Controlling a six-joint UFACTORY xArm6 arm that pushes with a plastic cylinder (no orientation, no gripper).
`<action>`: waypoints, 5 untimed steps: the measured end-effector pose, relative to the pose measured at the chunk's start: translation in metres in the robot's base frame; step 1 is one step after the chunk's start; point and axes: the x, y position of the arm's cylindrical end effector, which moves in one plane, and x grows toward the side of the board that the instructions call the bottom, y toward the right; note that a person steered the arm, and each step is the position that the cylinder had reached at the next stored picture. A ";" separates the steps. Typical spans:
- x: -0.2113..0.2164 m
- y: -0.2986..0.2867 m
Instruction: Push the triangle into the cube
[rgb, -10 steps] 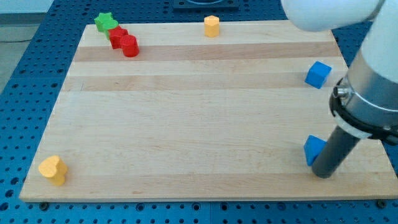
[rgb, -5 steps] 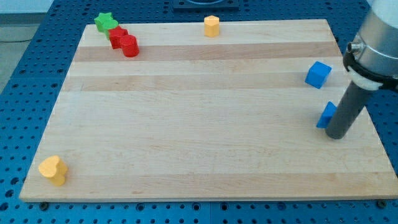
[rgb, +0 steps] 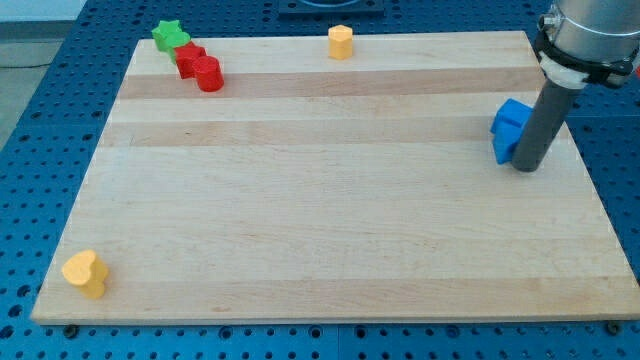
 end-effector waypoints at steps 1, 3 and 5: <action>0.045 -0.014; 0.137 -0.150; 0.173 -0.282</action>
